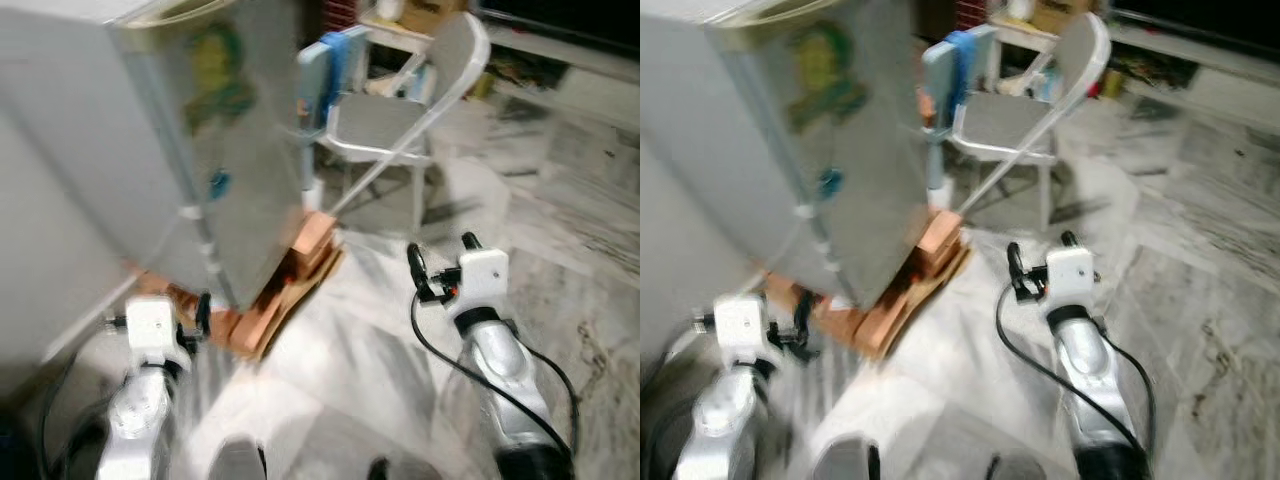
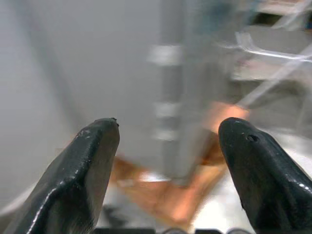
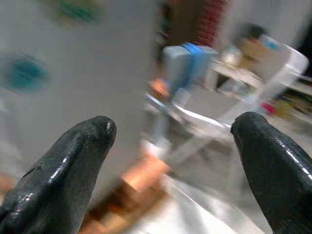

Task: Restocking fridge

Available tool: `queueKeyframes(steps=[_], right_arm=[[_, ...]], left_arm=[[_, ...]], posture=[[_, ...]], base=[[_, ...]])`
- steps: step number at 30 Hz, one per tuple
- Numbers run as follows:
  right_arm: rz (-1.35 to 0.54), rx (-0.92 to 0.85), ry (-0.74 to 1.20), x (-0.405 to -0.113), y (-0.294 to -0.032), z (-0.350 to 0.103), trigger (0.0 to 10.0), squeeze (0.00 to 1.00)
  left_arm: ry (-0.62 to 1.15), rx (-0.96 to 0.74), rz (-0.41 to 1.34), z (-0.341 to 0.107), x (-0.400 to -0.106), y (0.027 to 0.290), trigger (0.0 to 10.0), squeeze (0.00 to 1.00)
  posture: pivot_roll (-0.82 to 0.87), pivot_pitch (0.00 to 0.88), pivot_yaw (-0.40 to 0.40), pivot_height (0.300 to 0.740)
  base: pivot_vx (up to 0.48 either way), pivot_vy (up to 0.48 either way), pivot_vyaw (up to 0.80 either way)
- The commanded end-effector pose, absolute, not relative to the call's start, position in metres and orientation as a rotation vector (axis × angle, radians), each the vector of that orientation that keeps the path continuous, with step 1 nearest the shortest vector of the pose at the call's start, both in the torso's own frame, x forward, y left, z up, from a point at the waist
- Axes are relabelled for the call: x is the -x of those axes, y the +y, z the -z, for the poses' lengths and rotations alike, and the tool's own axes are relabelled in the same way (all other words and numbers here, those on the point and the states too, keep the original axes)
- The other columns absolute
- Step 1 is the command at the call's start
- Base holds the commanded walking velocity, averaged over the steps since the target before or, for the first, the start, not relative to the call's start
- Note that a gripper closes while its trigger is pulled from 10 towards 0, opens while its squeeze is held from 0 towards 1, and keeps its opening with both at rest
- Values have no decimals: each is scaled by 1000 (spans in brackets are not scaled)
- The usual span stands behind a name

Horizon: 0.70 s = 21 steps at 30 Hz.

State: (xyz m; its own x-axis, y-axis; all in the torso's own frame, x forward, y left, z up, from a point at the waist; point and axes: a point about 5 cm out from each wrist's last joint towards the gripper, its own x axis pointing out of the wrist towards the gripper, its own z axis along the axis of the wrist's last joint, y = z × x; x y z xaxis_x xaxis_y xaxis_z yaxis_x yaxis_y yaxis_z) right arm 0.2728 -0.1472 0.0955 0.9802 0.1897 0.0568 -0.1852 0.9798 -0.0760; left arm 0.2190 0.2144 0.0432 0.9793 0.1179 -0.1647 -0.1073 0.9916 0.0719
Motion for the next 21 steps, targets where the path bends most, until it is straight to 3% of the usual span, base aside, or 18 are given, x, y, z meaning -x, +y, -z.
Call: queueKeyframes(steps=[1, 12, 21], right_arm=[[-158, 84, -61, -273, -160, -96, 10000, 0], [-133, 69, -39, -276, -162, -94, 10000, 0], [-127, 75, -51, -278, -163, -96, 10000, 0]], left_arm=[[172, -65, -113, -42, -218, 211, 10000, 0], [154, -74, -58, -43, -216, 204, 10000, 0], [137, -80, -41, -46, -219, 203, 10000, 0]], posture=[[58, 61, -19, 740], [59, 66, -24, 740], [56, 73, -18, 740]], base=[[0, 349, 0], [0, 32, 0], [238, 0, -681]])
